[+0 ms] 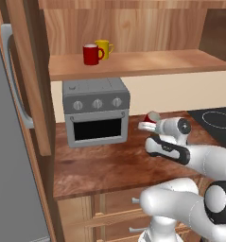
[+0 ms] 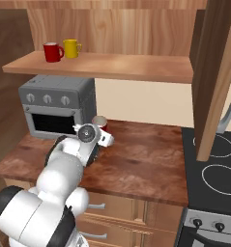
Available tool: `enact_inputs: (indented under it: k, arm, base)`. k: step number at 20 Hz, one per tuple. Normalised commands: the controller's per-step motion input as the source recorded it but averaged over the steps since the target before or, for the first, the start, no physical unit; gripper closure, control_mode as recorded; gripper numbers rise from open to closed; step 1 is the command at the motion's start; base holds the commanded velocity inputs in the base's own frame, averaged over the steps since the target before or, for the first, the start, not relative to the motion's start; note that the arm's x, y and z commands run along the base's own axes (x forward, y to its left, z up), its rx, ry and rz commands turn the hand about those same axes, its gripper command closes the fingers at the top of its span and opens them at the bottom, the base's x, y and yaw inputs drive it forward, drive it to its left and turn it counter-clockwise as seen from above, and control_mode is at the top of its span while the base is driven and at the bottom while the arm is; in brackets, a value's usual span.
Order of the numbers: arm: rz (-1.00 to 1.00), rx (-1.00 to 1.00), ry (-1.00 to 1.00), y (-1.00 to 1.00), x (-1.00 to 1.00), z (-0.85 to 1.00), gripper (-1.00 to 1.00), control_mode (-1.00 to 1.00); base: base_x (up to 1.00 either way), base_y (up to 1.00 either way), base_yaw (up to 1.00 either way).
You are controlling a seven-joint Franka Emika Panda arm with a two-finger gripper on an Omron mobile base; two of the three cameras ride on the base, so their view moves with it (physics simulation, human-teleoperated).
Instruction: Pick the mug on the counter and place it in the cabinet with the handle facing the right, like the mugs already inside.
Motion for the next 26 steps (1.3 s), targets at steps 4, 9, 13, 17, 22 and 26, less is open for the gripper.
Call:
enact_inputs:
  k: [4,9,13,17,22,26]
  arm:
    - [0.26,0.0,0.08,0.0,0.0,0.06,1.0,-1.0]
    - [0.21,0.0,0.06,0.0,0.0,0.27,1.0,-1.0]
    - [0.2,0.0,0.04,0.0,0.0,0.24,1.0,-1.0]
    - [0.21,0.0,0.01,0.07,-0.21,0.1,1.0,-1.0]
    - [0.19,-0.06,0.0,0.1,-0.49,0.01,1.0,-1.0]
    - [0.16,-0.09,0.0,0.07,-0.31,0.11,1.0,-1.0]
  base:
    - [0.0,0.0,0.0]
    - [0.0,0.0,0.0]
    - [0.0,0.0,0.0]
    - [0.0,0.0,0.0]
    - [0.0,0.0,0.0]
    - [0.0,0.0,0.0]
